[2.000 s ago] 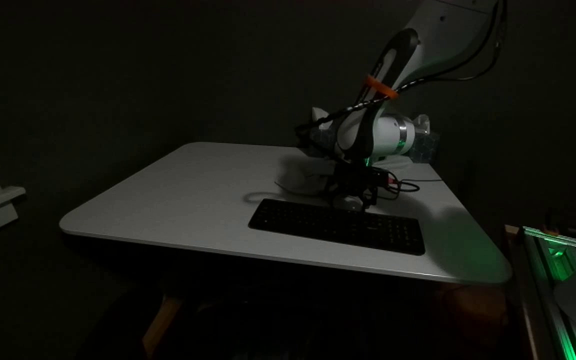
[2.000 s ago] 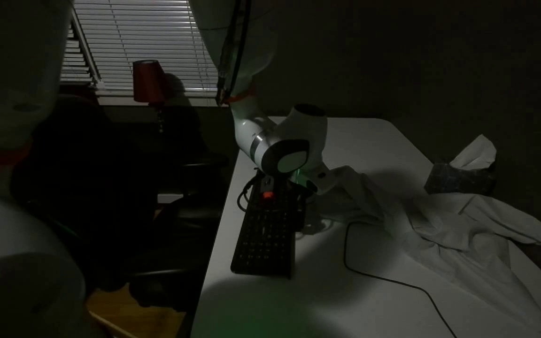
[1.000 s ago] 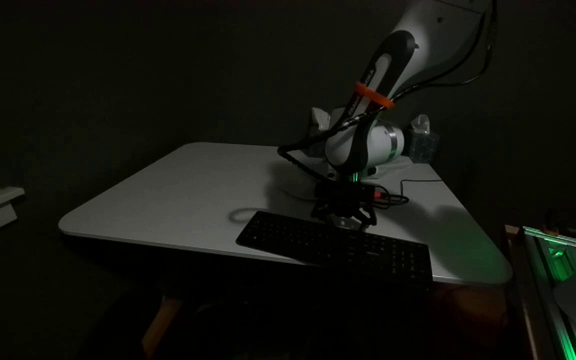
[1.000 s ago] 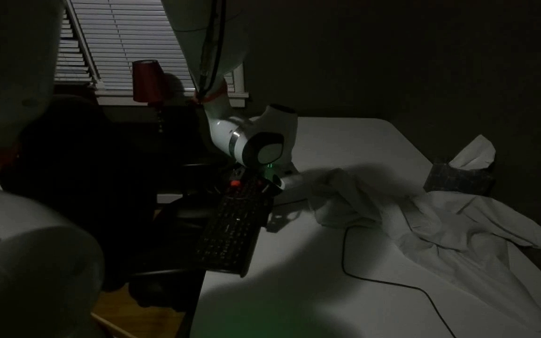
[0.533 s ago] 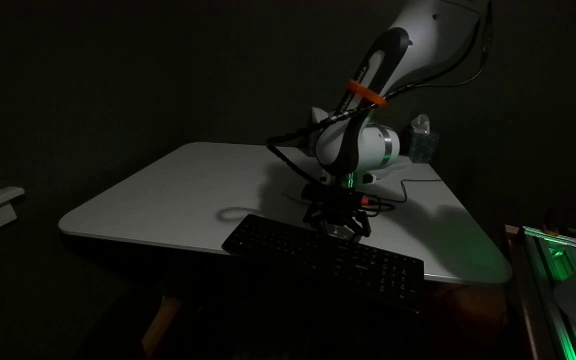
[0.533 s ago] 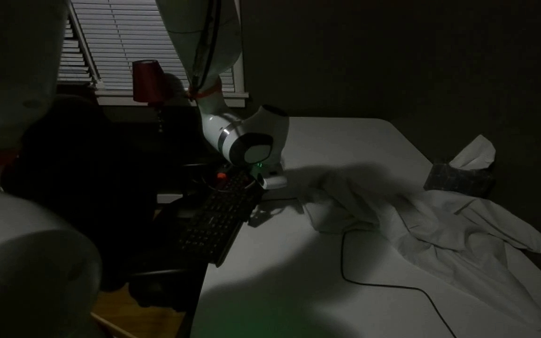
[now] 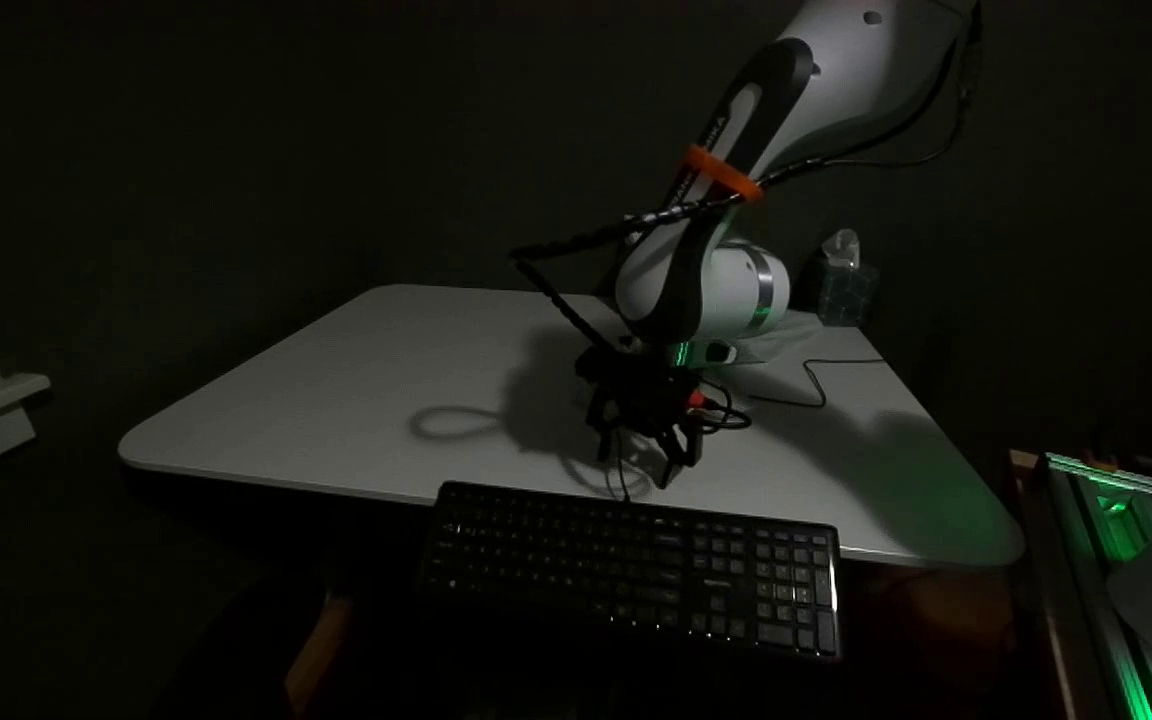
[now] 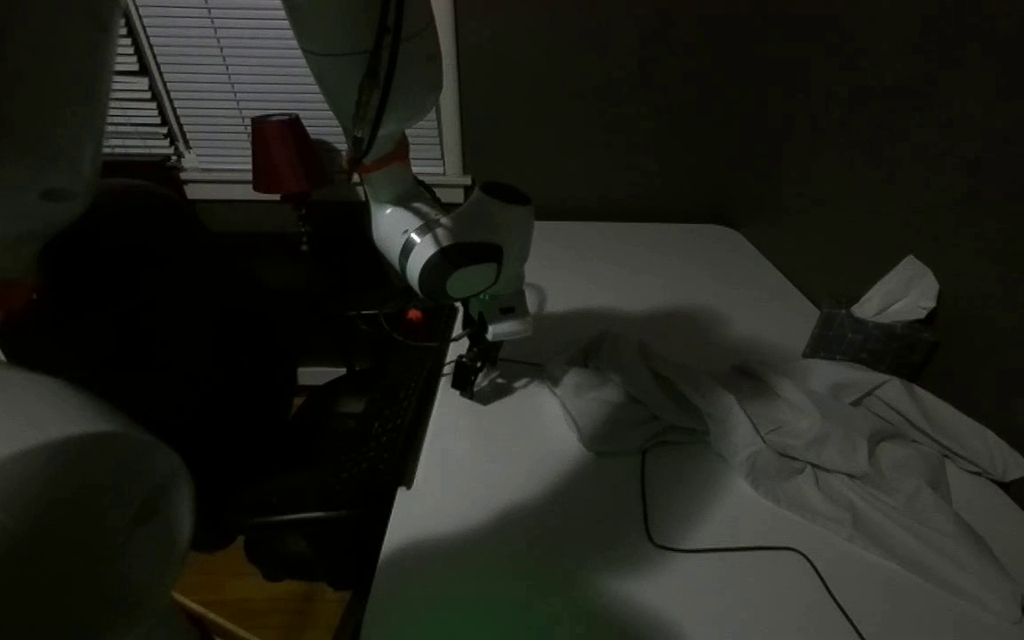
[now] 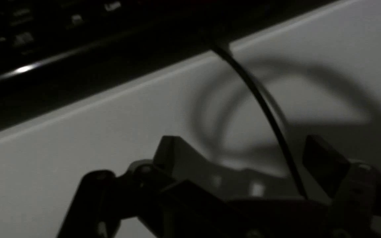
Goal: Move the keyboard forwards then put it on the seat of the black chair.
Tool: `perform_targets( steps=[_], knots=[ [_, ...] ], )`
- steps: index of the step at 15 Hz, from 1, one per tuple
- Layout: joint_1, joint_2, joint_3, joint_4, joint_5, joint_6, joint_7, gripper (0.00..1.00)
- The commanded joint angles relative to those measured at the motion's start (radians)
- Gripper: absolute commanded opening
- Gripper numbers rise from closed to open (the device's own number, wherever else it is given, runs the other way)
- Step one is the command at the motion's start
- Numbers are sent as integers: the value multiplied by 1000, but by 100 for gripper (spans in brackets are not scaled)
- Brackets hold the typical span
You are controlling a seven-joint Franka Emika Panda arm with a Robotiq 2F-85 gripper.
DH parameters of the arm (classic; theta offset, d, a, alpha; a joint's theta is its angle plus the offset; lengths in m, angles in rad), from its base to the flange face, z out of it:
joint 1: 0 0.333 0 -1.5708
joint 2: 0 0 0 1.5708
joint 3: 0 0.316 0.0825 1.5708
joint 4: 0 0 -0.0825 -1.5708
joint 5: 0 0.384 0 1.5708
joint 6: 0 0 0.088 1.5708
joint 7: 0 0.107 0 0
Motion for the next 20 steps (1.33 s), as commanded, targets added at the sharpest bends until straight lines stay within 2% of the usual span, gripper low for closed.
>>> perform_targets(
  steps=[1, 6, 9, 12, 13, 14, 15, 17, 20],
  knots=[
    [38, -6, -43, -5, -54, 70, 47, 100],
    [29, -3, -59, 0, -92, 65, 39, 100],
    [10, -20, -33, -10, -99, 74, -2, 100],
    [28, -82, -13, -48, -127, 79, -58, 100],
    [37, -120, -8, -65, -141, 26, -66, 100],
    [64, -145, -22, -85, -169, 19, -57, 100],
    [120, -169, -68, -111, -227, 16, -9, 100],
    [195, -223, -116, -156, -349, -6, 32, 100],
    [282, -247, -138, -191, -537, -11, 76, 100]
  ],
)
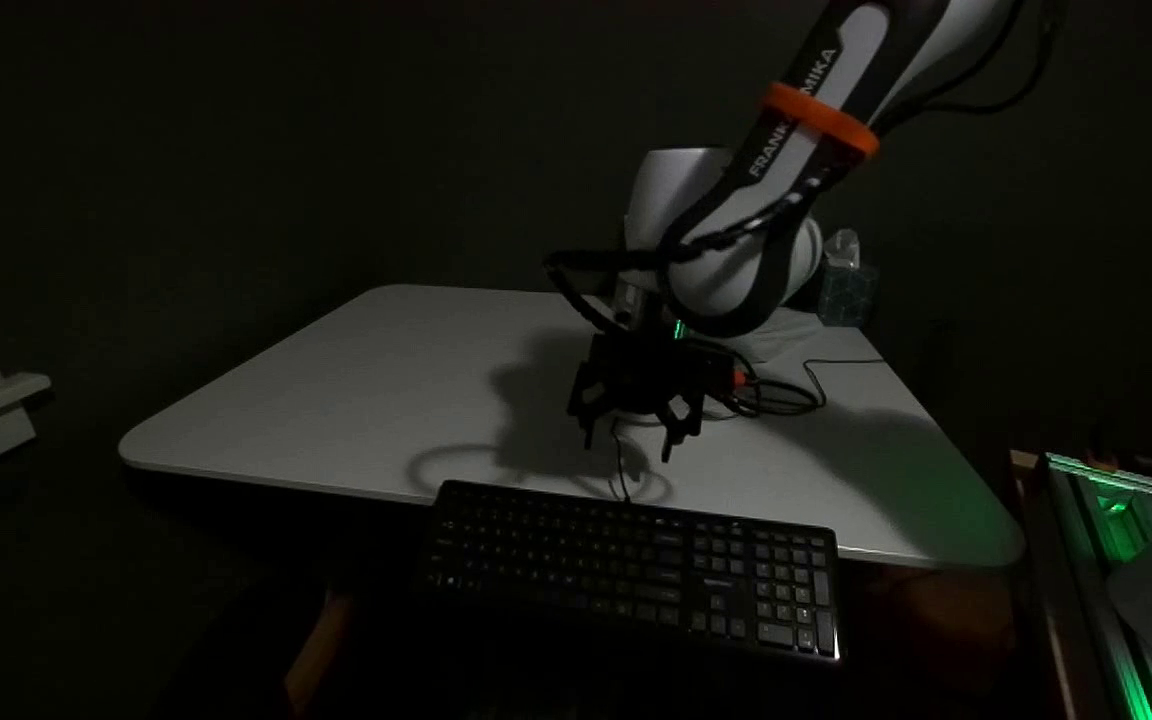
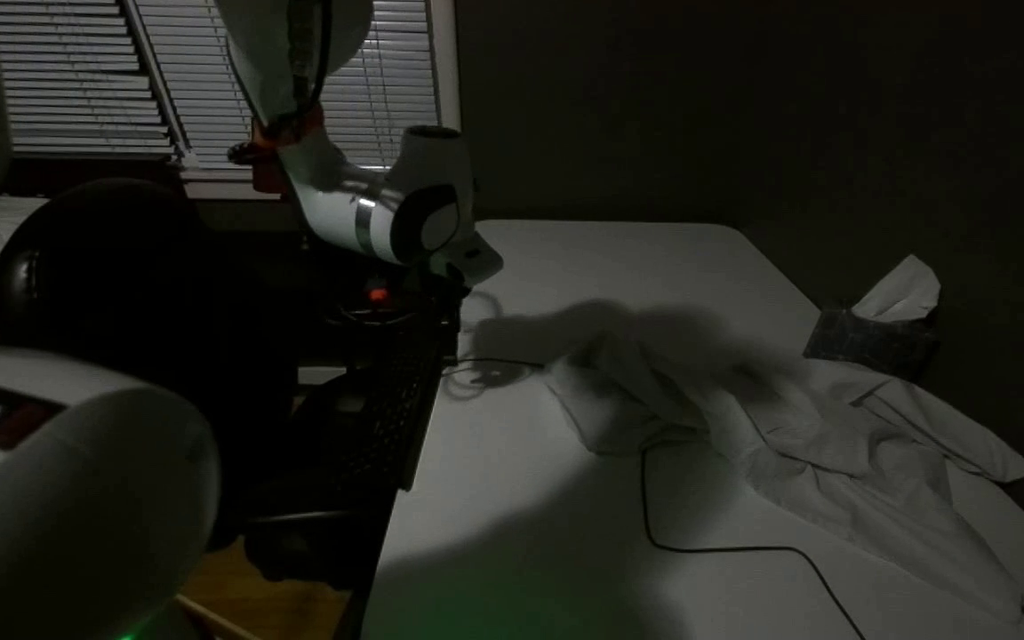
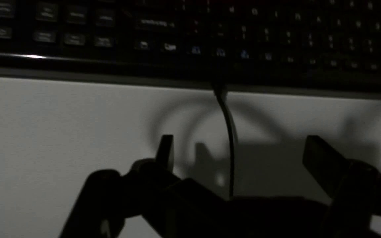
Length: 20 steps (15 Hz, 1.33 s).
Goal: Move the keyboard forwards then put it on the seat of the black chair.
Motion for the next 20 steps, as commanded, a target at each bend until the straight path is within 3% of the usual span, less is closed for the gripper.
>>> perform_targets(
  steps=[1, 5, 6, 13, 15, 20],
  knots=[
    [122, -58, -51, -68, -229, -23, 92, 100],
    [221, -51, -47, -49, -468, -51, 161, 100],
    [150, -36, -9, -43, -393, -19, 133, 100],
    [137, -35, 0, -39, -401, -21, 138, 100],
    [166, -17, 2, 0, -435, -89, 140, 100],
    [200, 73, 95, 149, -501, -347, 91, 100]
  ],
)
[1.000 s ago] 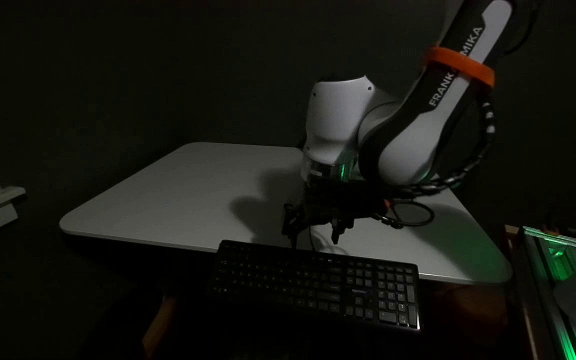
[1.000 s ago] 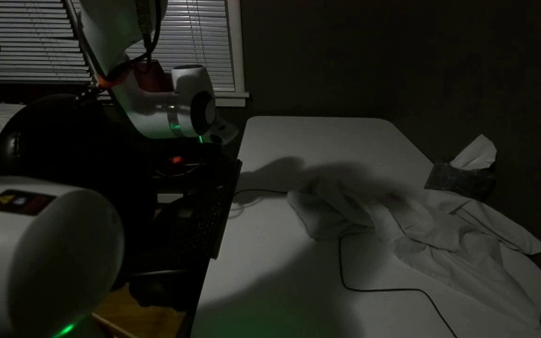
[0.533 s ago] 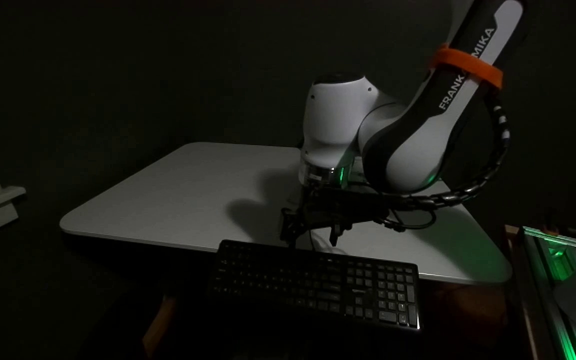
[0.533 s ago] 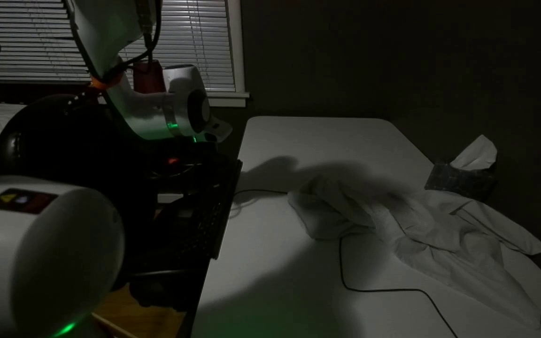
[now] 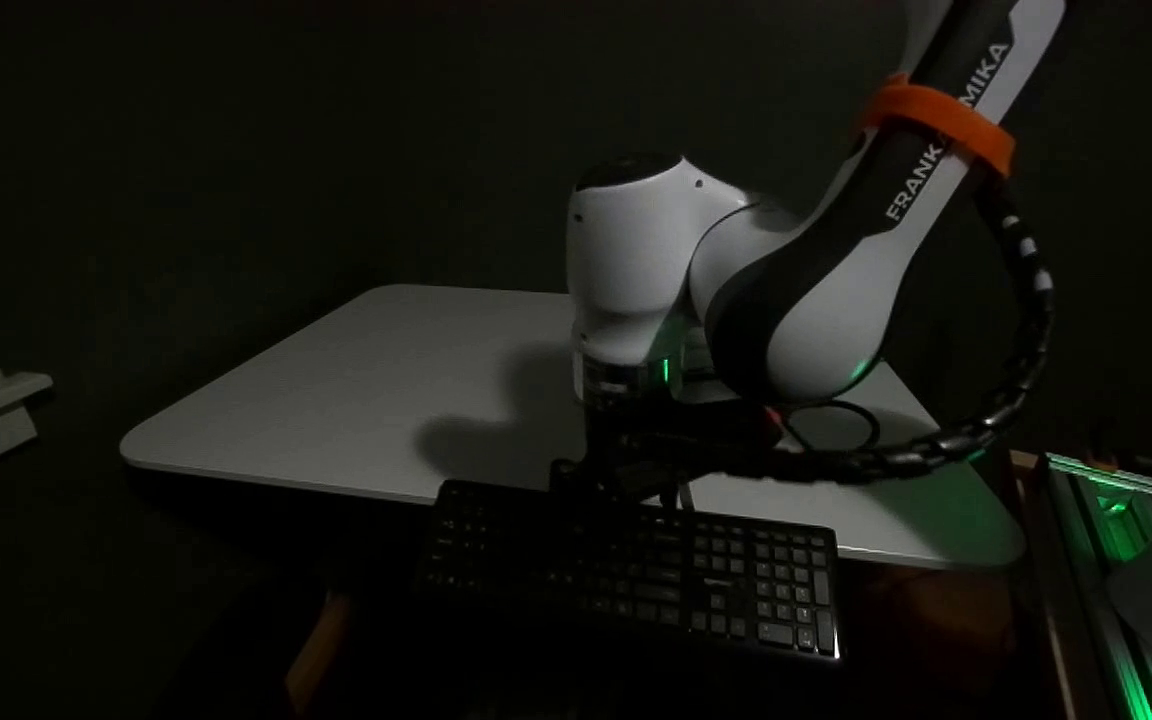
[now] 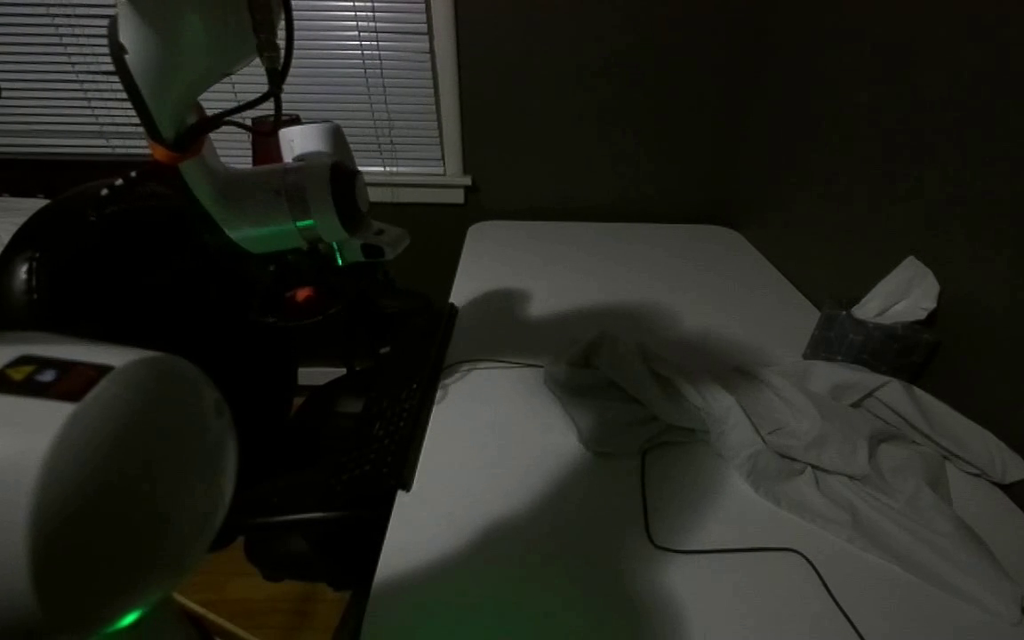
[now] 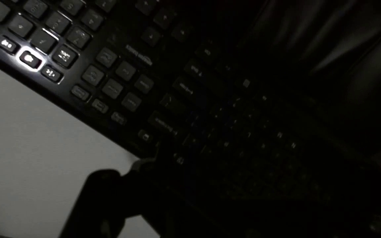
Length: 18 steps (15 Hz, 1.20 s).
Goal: Move the keyboard forwards then put it on the seat of the black chair.
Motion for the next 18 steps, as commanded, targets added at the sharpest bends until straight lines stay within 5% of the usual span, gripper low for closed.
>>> perform_targets(
  steps=[1, 18],
  knots=[
    [31, 99, 53, 138, -74, -189, -4, 100],
    [249, 485, 48, 526, -602, -623, 134, 100]
  ],
)
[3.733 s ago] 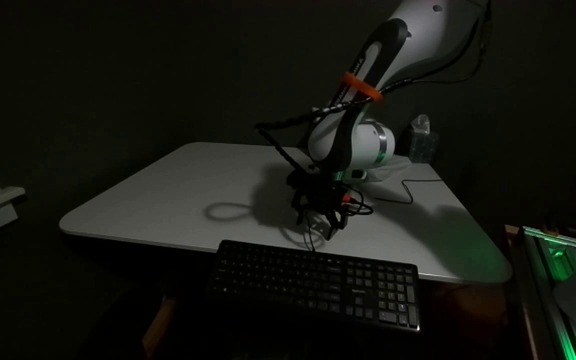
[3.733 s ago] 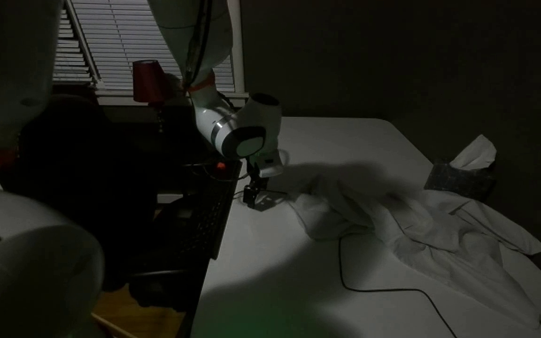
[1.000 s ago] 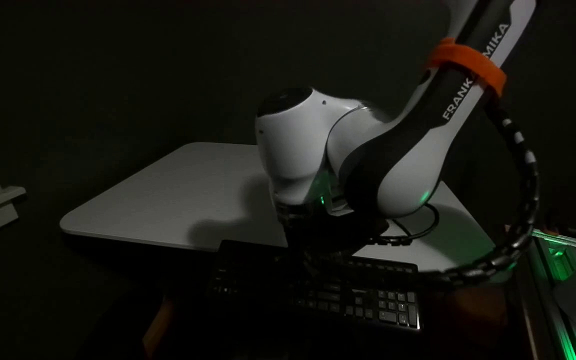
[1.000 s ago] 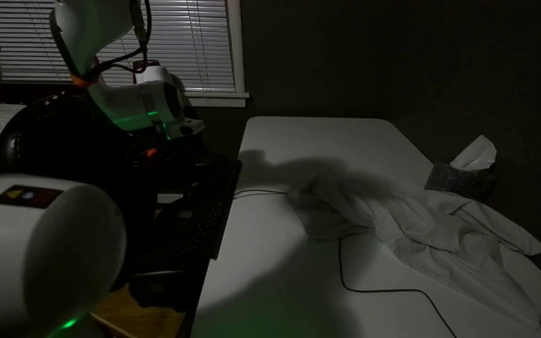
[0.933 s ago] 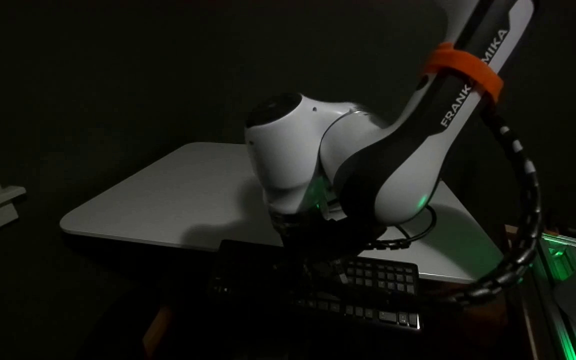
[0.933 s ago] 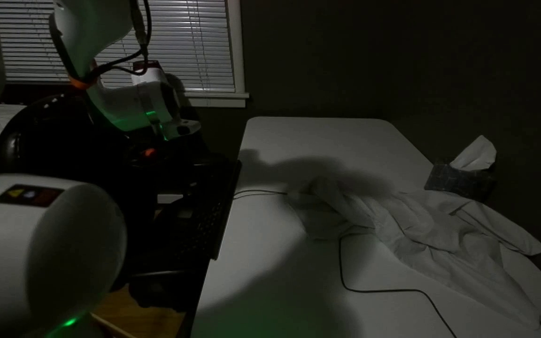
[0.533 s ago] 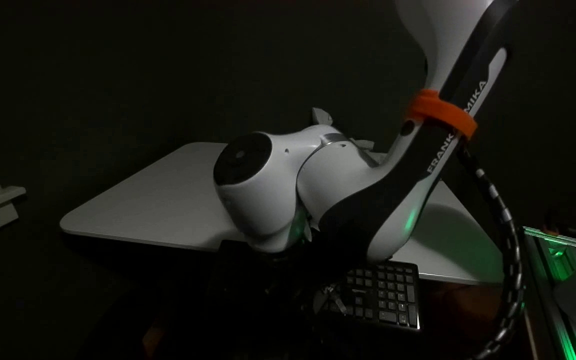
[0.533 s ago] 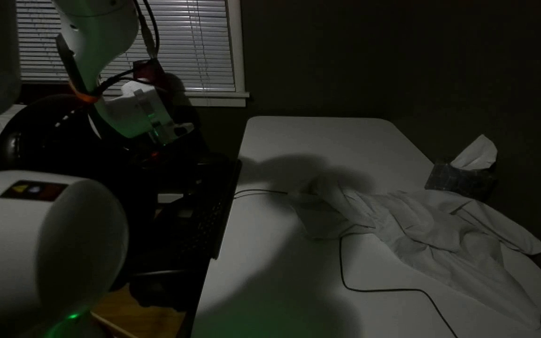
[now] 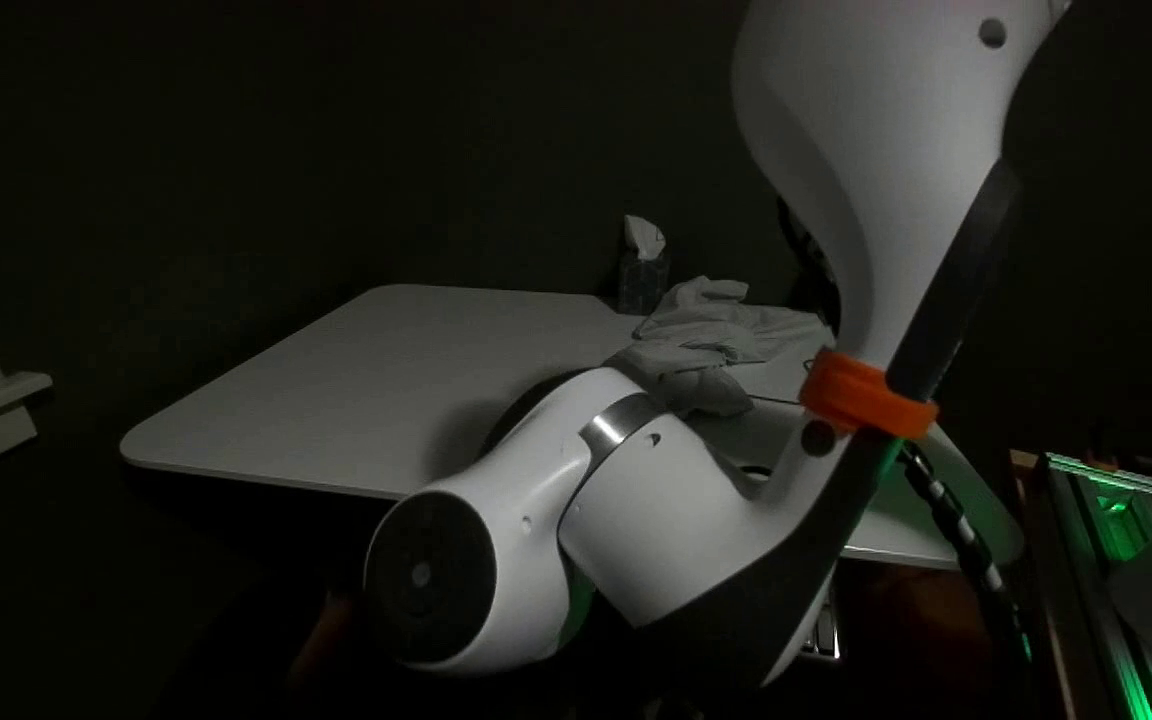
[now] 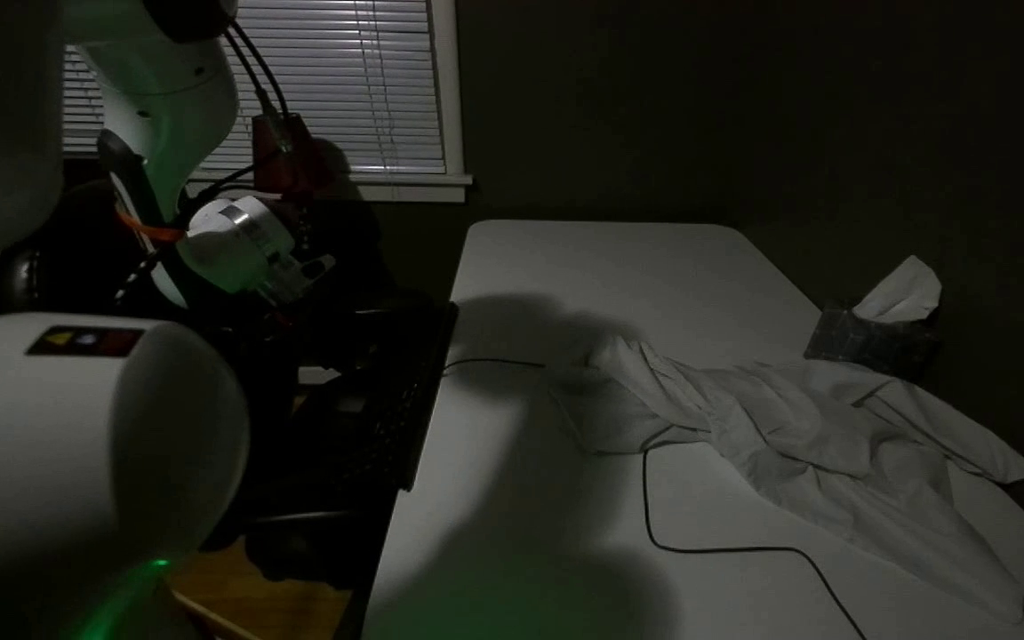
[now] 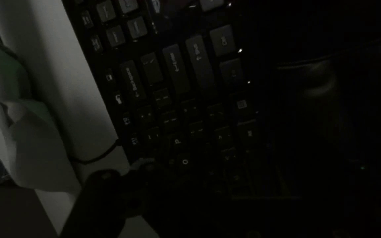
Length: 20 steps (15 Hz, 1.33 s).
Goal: Move the keyboard forwards then put it on the seat of the black chair.
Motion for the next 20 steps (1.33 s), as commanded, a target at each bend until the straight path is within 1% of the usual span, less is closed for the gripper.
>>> perform_targets(
  steps=[1, 4, 6, 10, 14, 17, 20],
  knots=[
    [50, 110, -9, 113, -89, -127, 75, 100],
    [67, 173, -3, 176, -138, -221, 120, 100],
    [67, 210, 7, 206, -152, -249, 142, 100],
    [50, 270, 23, 252, -137, -248, 154, 100],
    [68, 310, -1, 284, -179, -276, 172, 100],
    [88, 325, -17, 302, -249, -344, 197, 100],
    [89, 341, -9, 317, -324, -406, 207, 100]
  ],
)
